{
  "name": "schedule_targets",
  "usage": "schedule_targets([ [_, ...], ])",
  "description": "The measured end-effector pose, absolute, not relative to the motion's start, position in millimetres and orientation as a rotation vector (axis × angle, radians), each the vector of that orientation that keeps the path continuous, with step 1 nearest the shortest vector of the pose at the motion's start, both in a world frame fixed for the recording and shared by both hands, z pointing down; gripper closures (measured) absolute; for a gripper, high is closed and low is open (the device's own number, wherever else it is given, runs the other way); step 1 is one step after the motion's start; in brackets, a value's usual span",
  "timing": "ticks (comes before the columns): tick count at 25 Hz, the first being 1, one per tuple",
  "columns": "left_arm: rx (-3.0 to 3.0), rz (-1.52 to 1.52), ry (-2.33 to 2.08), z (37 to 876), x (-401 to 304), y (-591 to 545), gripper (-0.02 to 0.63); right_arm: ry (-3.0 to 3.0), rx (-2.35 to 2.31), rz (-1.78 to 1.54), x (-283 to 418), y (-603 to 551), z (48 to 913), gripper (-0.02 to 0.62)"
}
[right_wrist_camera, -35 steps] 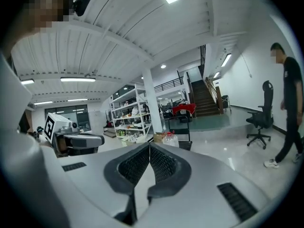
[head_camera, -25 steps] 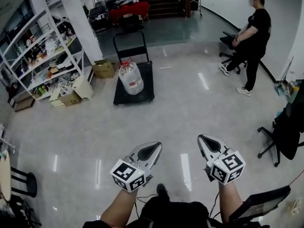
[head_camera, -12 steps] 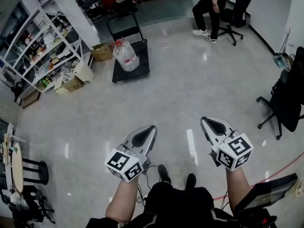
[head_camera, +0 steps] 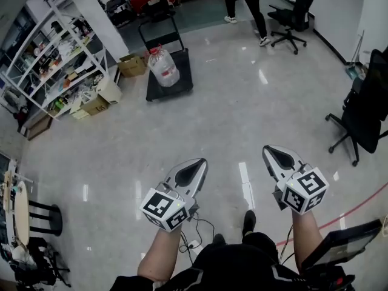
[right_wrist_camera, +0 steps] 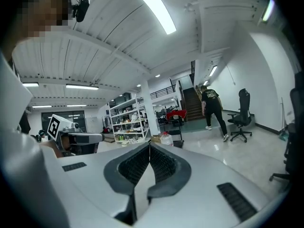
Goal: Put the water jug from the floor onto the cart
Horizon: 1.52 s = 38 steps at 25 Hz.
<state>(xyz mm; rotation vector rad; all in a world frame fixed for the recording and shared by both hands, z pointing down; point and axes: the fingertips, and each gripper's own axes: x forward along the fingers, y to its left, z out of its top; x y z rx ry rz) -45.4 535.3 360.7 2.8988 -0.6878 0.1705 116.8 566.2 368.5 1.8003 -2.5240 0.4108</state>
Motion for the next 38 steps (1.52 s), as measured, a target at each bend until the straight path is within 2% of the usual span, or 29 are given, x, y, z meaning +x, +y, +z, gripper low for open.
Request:
schedule_targets([
  [10, 2.874, 0.102, -0.638, 372.4, -126.8, 607.7, 0.604, -2.404, 1.864, 0.426, 50.8, 659.1, 373.1, 0.592],
  [18, 2.890, 0.108, -0.664, 354.7, -118.6, 670.9, 0.604, -2.440, 1.869, 0.413, 54.2, 717.1, 365.4, 0.592],
  [28, 2.884, 0.149, -0.746, 346.3, -59.7, 740.2, 0.604, -2.508, 1.768, 0.369, 105.0, 767.3, 362.0, 0.592],
  [38, 2.924, 0.092, -0.726, 329.7, -93.4, 752.6, 0.604, -2.521, 1.803, 0.357, 65.5, 779.5, 354.8, 0.592],
])
